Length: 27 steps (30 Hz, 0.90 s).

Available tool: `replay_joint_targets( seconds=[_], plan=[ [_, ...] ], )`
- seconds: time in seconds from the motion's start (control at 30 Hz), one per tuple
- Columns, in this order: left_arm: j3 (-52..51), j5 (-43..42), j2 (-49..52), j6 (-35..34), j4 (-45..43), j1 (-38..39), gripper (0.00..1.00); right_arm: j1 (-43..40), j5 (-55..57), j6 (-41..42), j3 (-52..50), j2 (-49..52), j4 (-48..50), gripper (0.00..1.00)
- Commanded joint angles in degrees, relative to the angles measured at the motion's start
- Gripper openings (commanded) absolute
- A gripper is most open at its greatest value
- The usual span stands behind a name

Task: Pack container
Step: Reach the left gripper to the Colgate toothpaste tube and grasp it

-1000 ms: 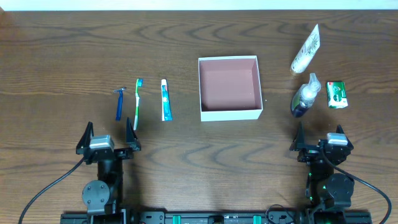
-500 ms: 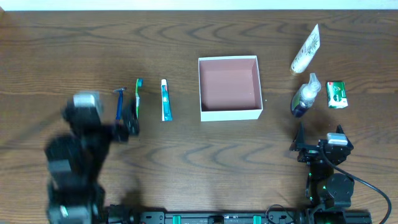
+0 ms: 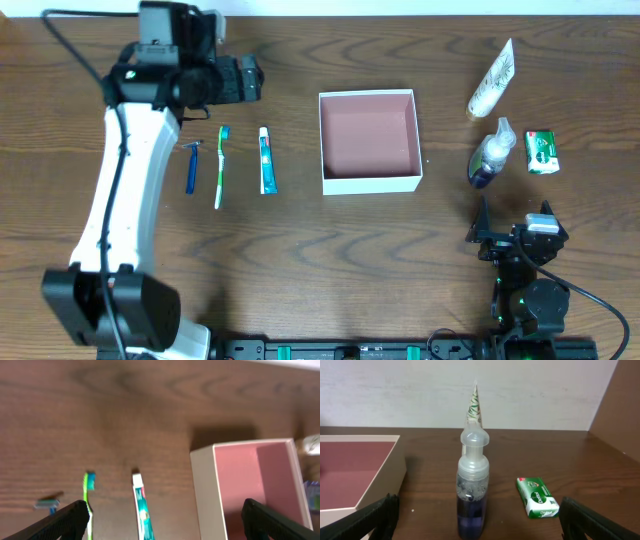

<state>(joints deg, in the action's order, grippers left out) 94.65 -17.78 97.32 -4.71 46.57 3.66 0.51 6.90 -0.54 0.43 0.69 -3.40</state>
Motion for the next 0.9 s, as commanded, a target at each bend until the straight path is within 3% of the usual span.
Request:
replay_joint_targets(
  seconds=[0.0,0.1,0.2,0.3,0.67,0.87],
  plan=[
    [1.9,4.2,1.8,-3.0,2.8,0.1,0.98,0.6,-0.1,-0.4,-0.1,-0.3,-0.2,0.99],
    [1.9,9.2,4.7,-9.2,5.6,0.1,0.98,0.6,-0.1,-0.4,-0.1,-0.3,-0.2,0.99],
    [1.8,9.0,7.2,-9.3,5.3,0.3,0.98,0.6,-0.1,-0.4,-0.1,-0.3,-0.2,0.99],
    [1.8,6.0,9.2,-13.7,5.4,0.3,0.98,0.6,0.0,-0.4,-0.1,-0.3,-0.2,0.99],
    [1.8,5.9,17.2,-4.9,11.7,3.5,0.98,0.6,0.0,-0.4,-0.1,-0.3,-0.2,0.99],
    [1.8,14.6,22.1,-9.7,13.3,8.0,0.98,0.6,-0.1,-0.4,-0.1,-0.3,-0.2,0.99]
  ],
)
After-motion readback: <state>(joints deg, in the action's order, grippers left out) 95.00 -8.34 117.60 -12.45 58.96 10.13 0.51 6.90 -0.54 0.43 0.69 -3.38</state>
